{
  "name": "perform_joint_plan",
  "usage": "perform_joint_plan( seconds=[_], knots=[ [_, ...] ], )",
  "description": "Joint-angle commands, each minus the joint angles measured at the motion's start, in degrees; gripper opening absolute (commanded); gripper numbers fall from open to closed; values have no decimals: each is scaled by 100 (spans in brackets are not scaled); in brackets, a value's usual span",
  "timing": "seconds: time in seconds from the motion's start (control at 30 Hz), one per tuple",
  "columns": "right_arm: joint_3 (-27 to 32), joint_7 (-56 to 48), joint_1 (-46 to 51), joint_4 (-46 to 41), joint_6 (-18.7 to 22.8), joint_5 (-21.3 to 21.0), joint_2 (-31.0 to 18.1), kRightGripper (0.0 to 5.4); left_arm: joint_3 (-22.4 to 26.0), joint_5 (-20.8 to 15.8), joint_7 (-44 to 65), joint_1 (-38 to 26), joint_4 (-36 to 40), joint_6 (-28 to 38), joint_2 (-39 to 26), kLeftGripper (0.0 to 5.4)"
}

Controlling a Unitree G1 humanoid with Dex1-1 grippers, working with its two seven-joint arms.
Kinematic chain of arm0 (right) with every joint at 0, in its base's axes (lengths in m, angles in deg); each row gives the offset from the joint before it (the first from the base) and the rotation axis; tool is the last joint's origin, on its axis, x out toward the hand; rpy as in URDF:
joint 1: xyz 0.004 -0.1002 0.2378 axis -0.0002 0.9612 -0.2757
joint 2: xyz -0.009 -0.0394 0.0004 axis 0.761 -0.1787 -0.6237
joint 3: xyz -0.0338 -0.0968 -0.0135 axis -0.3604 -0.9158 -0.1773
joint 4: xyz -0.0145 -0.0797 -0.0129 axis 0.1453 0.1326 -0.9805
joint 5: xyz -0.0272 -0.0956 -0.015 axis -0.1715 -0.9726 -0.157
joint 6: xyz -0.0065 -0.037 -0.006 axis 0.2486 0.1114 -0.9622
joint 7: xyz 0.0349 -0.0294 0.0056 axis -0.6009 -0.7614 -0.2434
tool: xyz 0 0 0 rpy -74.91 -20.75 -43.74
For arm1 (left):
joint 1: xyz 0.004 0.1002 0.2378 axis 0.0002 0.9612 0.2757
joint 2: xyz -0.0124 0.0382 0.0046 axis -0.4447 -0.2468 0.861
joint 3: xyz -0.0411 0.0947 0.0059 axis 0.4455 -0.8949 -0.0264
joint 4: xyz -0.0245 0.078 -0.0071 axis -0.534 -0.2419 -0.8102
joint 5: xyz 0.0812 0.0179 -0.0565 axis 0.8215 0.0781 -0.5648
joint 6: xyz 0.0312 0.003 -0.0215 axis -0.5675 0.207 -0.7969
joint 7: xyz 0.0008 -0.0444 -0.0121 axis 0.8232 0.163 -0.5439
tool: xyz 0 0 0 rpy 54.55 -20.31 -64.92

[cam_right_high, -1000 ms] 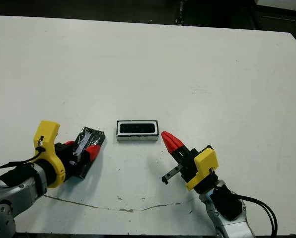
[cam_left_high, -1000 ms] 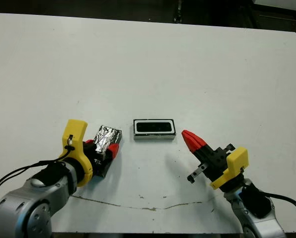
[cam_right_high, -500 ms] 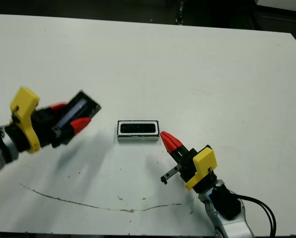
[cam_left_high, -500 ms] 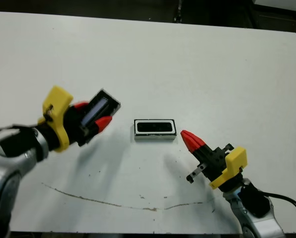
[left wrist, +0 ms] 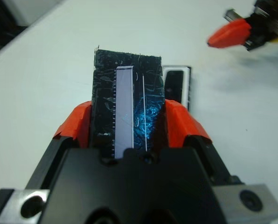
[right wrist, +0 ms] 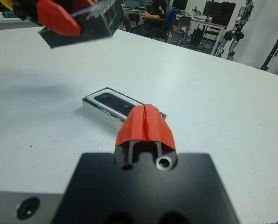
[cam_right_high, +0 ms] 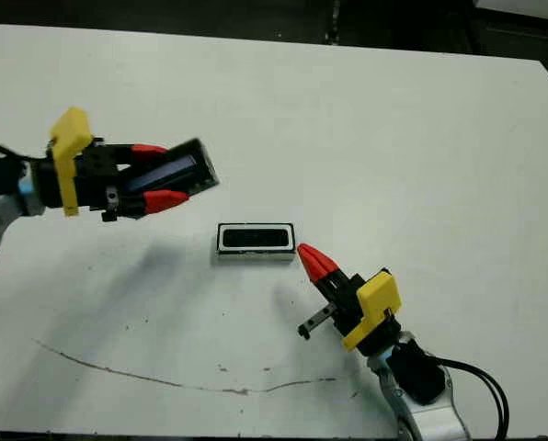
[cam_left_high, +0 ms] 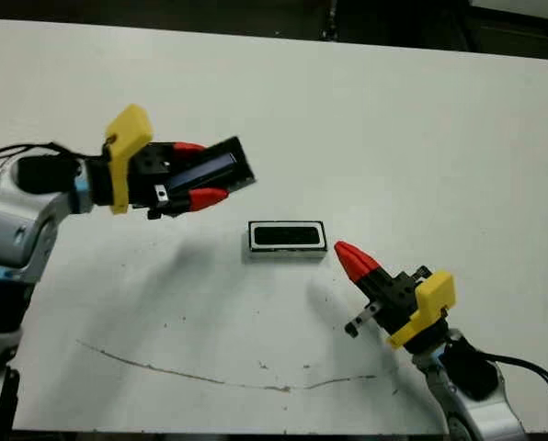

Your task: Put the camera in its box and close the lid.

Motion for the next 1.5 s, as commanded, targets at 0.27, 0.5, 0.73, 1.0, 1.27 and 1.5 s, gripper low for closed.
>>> perform_joint_plan(
  seconds=[0.27,0.5,0.73,1.0,1.27,1.5],
  knots=[
    [524,-51,-163,161,110,655,-74,0,-567,289,917,-398,-820,398,106,311],
    [986,101,-281,124,138,857,-79,0,-722,283,1330,-578,-1281,176,230,311],
    [1100,75,-329,131,48,824,-65,0,-791,272,1614,-653,-1808,317,511,311],
    [1036,98,-294,102,11,706,-43,0,-775,427,1353,-382,-1928,879,899,311],
    [972,148,-222,16,146,706,-13,0,-791,489,1209,-168,-1972,1214,1160,311],
    [946,129,-204,32,143,745,-37,0,-861,574,1111,-76,-2011,1255,1263,311]
  ],
)
